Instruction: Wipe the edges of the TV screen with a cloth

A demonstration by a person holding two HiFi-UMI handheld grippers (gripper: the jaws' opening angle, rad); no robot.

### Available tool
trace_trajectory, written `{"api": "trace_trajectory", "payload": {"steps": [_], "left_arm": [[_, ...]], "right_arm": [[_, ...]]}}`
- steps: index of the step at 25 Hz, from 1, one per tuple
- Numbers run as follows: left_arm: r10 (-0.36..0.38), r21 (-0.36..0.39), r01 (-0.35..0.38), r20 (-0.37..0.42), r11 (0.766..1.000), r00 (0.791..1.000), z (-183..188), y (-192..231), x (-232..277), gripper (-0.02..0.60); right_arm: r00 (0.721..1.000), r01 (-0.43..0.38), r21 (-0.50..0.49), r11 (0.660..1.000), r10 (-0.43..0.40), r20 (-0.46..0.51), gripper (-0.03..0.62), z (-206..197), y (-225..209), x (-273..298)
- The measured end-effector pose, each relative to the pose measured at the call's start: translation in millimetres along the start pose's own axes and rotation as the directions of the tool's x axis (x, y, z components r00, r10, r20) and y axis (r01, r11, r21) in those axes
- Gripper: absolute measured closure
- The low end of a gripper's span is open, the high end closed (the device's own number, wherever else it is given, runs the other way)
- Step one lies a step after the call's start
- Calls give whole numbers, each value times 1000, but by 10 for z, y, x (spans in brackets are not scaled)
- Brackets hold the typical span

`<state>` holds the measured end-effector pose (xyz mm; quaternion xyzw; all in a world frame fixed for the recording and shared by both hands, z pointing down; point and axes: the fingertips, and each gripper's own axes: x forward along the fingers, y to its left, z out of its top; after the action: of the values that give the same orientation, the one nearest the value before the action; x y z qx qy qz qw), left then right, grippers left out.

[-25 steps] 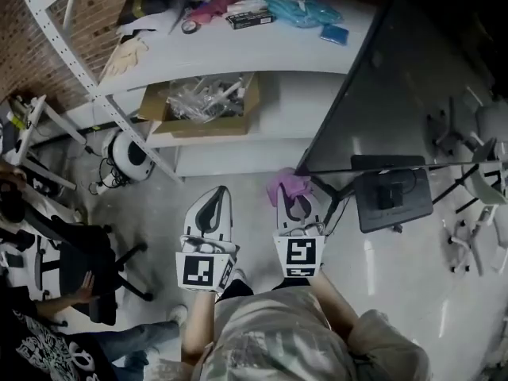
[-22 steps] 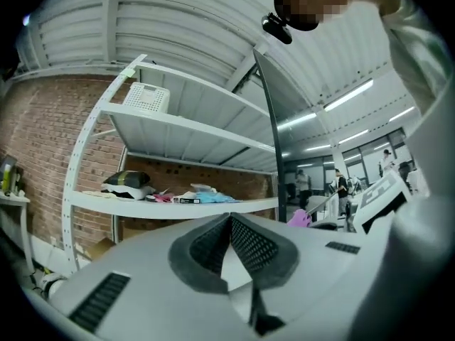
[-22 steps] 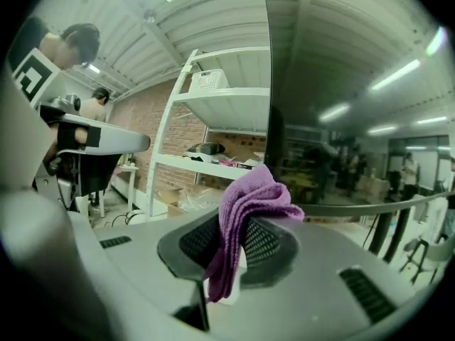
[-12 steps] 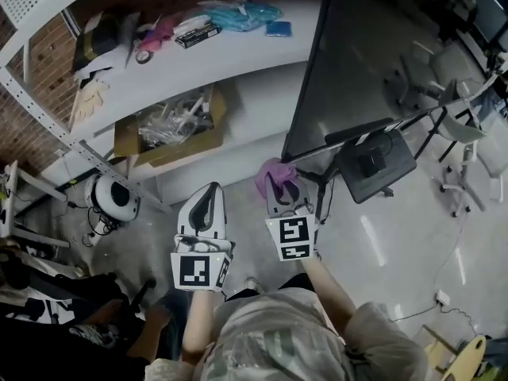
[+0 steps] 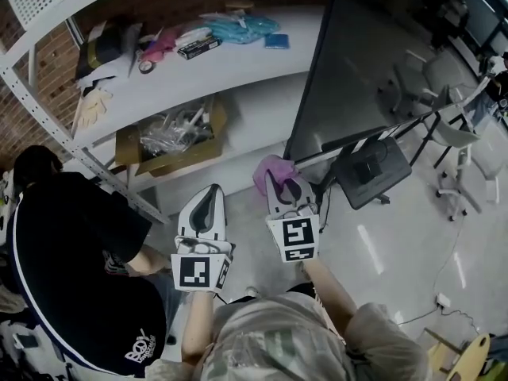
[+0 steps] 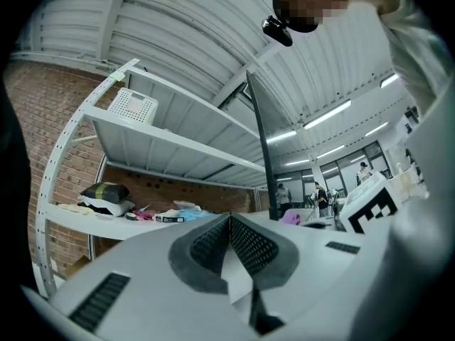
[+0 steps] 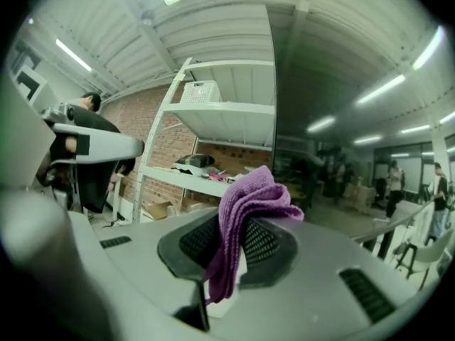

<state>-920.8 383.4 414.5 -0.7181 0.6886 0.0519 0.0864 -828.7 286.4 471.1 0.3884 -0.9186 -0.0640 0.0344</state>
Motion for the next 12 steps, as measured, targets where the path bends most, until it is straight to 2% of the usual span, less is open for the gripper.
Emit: {"api": "trace_trajectory", "payload": {"steps": [5,9,12], "left_arm": [[-15,6,15,8,1000,1000,100,-56,111,566],[-5,7,4,13,1000,1000,255,-44,273,566],[-23,26,23,19,999,1000,440,-67,386,566]], "right_arm": [[1000,2,22,1000,-3,25,531,391,-127,-28],[997,19,-18,1000,-18,71,531,740,-171,-21],[996,28,-35,999,-25,88,531,976,-189,-40]]}}
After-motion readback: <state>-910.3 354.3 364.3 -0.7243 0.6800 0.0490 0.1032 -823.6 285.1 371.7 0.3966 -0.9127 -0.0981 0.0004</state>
